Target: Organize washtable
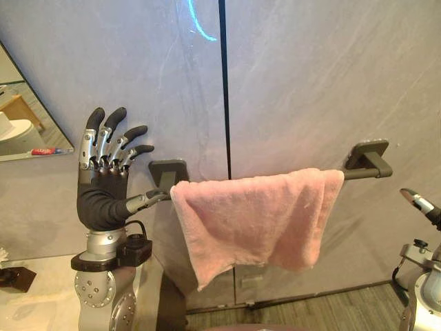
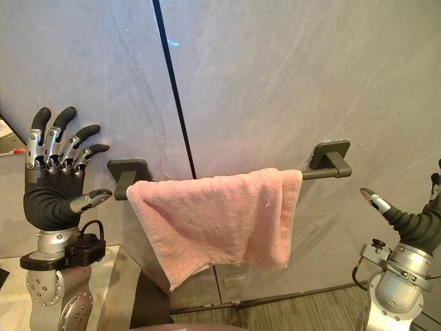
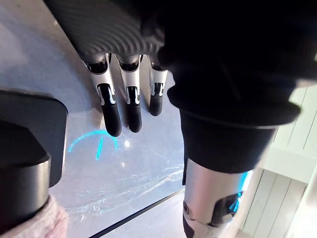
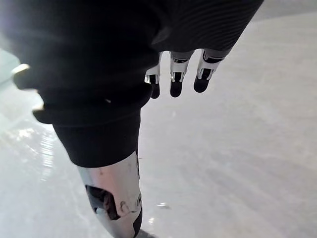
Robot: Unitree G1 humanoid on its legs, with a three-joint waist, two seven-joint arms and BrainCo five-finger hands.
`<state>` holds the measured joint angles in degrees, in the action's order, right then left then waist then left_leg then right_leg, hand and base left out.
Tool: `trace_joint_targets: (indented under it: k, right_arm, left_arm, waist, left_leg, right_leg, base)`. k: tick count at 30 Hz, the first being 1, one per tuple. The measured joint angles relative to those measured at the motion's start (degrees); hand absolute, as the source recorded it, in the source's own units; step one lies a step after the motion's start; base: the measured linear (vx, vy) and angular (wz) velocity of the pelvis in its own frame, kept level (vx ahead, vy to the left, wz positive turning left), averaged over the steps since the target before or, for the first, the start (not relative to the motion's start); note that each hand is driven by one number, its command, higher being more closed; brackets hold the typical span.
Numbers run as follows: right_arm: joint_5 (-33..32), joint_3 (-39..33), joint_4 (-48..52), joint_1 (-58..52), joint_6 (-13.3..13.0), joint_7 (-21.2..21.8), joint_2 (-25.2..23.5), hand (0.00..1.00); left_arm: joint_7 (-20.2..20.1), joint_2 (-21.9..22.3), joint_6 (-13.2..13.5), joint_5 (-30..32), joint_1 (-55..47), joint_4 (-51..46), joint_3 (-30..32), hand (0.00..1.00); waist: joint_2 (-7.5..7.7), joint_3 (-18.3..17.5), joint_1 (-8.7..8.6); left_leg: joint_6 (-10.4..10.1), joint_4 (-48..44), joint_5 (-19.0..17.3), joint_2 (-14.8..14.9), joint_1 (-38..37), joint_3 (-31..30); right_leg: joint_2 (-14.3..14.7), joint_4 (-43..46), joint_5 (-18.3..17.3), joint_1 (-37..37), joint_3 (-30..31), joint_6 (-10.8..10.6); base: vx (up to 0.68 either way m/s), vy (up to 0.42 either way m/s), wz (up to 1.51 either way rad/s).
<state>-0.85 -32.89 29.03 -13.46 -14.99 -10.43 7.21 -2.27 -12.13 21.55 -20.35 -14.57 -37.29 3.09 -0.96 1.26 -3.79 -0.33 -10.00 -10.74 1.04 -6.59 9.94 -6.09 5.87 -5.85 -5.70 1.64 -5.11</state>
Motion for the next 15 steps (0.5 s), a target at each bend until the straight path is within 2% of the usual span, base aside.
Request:
trace_joint_targets:
  k: [5, 7, 11, 13, 15]
  right_arm:
    - [-8.51, 2.64, 4.47, 2.54, -3.74, 5.53, 0.04, 0.00]
    - [-14.29, 7.16, 5.21, 3.04, -4.91, 9.91, 0.09, 0.00]
    - [-21.00, 17.31, 5.81, 3.03, -4.82, 16.16, 2.23, 0.00]
    - [-24.66, 22.88, 5.82, 3.03, -4.20, 20.65, 4.91, 0.00]
    - [-26.67, 25.25, 5.81, 3.07, -4.26, 22.14, 5.80, 0.00]
  left_arm:
    - [-1.43, -0.19, 0.08, -0.53, 0.09, -2.48, 0.35, 0.00]
    - [-3.63, -0.93, 0.26, -1.96, 0.09, -5.23, 0.07, 0.00]
    - [-7.39, -3.49, 0.70, -5.01, 0.03, -5.83, -4.67, 0.00]
    - [-10.80, -5.38, 0.08, -8.40, -0.16, -5.68, -8.76, 0.00]
    - [-12.85, -6.80, -0.28, -9.37, -0.44, -4.18, -11.95, 0.00]
  waist:
    - [0.35, 0.26, 0.01]
    - [0.78, 0.68, 0.12]
    - [0.92, 0.93, 1.13]
    - [1.09, 1.21, 1.54]
    - [1.30, 1.69, 1.56]
  left_leg:
    - [0.01, 0.00, -0.03, 0.02, -0.15, 0.10]
    - [0.01, -0.03, -0.03, 0.05, -0.17, 0.13]
    - [0.05, -0.02, -0.05, 0.06, -0.24, 0.09]
    - [0.06, -0.02, -0.04, 0.00, -0.29, -0.20]
    - [0.07, 0.07, -0.04, -0.02, -0.32, -0.49]
  right_leg:
    - [0.01, 0.06, 0.00, -0.09, 0.10, 0.00]
    - [0.01, 0.13, 0.00, -0.12, 0.12, 0.00]
    - [-0.11, 0.14, 0.01, -0.24, 0.09, -0.03]
    - [-0.17, 0.11, 0.01, -0.75, -0.11, -0.03]
    - [-0.17, 0.05, 0.01, -1.10, -0.25, -0.03]
  base:
    - [0.00, 0.000, 0.00]
    - [-0.03, 0.002, -0.01]
    - [0.00, 0.000, 0.00]
    - [0.00, 0.005, 0.08]
    - [-0.04, 0.000, 0.08]
